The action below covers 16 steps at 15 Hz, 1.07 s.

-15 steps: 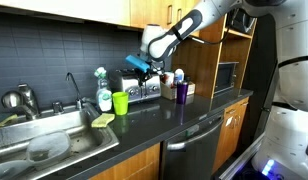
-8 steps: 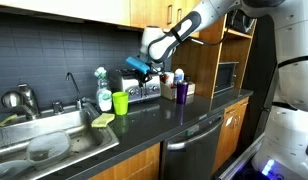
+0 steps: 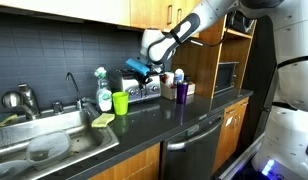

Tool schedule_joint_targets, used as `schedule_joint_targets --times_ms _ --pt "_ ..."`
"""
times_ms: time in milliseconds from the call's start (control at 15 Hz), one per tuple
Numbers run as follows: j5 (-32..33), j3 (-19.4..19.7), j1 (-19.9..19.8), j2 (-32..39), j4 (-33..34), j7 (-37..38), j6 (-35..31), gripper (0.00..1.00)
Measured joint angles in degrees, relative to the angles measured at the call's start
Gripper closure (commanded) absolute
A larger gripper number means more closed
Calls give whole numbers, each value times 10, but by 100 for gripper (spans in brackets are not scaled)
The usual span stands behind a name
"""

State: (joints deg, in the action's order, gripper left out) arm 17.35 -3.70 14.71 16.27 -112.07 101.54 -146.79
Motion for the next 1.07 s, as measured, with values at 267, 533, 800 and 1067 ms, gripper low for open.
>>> schedule_joint_targets --times_ms 267,533,800,1067 --pt "-8 3 -1 3 -14 0 -25 100" --pt "-16 9 -1 6 -42 0 -77 100" --pt "-21 13 -1 7 -59 0 -110 100" --pt "-22 15 0 7 -64 0 -120 100"
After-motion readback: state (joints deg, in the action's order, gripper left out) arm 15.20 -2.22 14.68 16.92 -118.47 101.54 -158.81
